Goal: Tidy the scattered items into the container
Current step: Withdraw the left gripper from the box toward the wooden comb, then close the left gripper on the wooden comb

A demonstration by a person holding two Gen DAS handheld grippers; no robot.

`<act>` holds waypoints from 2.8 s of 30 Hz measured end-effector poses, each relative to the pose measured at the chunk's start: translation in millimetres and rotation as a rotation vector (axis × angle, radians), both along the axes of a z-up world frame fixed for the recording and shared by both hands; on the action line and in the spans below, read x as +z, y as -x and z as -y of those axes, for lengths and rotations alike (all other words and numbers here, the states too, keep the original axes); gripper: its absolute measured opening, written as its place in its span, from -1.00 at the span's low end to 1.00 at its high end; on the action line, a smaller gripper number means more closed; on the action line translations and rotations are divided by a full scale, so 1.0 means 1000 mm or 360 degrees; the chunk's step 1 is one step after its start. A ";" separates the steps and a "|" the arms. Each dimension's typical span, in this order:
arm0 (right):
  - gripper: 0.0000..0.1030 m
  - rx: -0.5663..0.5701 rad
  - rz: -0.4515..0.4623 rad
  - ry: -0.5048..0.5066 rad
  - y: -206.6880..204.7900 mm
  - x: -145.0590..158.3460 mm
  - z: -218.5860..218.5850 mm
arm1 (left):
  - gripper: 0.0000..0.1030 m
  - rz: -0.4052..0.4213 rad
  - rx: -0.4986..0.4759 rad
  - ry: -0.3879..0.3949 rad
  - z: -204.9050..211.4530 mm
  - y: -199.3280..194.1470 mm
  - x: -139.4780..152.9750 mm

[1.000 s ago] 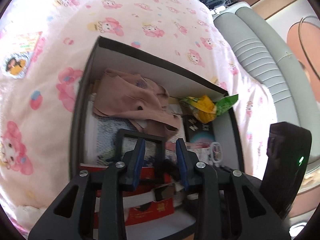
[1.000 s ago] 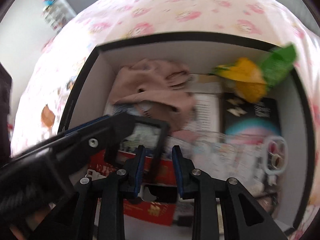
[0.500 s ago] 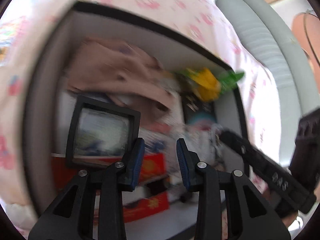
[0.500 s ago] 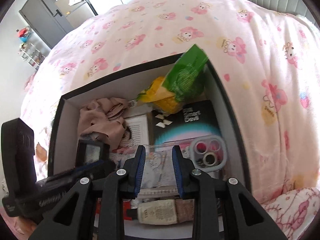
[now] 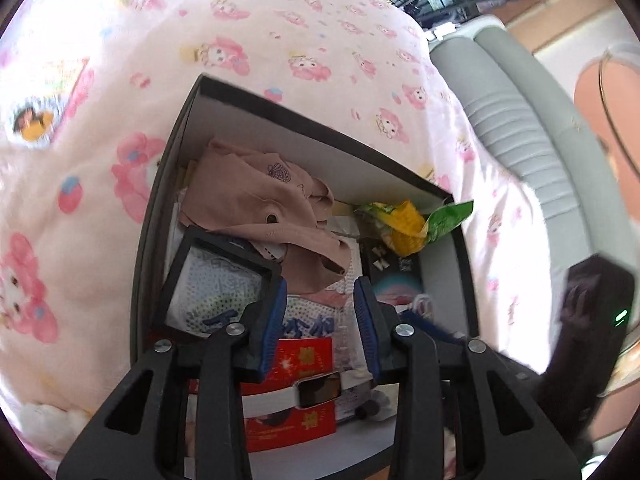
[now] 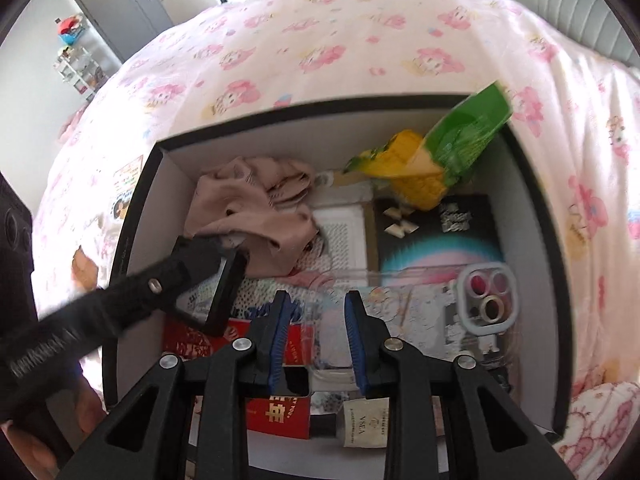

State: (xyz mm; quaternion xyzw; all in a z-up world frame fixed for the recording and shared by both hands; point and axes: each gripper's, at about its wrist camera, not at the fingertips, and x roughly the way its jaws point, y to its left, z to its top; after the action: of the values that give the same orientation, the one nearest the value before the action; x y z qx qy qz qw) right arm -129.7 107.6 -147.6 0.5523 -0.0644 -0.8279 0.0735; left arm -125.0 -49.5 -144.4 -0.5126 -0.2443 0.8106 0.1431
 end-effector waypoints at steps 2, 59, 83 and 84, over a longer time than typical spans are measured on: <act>-0.41 -0.0014 -0.0044 -0.0014 -0.005 0.008 -0.001 | -0.33 -0.0064 -0.0019 0.0062 -0.004 -0.007 0.009; -0.31 0.0847 0.0514 0.0310 0.078 -0.079 0.302 | -0.59 0.0178 0.0978 -0.0228 0.362 -0.044 -0.115; -0.25 0.0651 0.0636 0.0366 0.075 -0.103 0.282 | -0.39 0.0060 0.0743 -0.0084 0.339 -0.034 -0.102; -0.25 0.0644 0.0642 0.0373 0.075 -0.103 0.281 | -0.40 0.0077 0.0724 -0.0092 0.334 -0.037 -0.101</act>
State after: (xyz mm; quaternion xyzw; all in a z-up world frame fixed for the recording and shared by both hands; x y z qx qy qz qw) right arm -204.3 -173.8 -250.6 0.6948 -0.0615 -0.6571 0.2859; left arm -88.2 -383.2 -245.5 -0.4592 -0.3801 0.8022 -0.0346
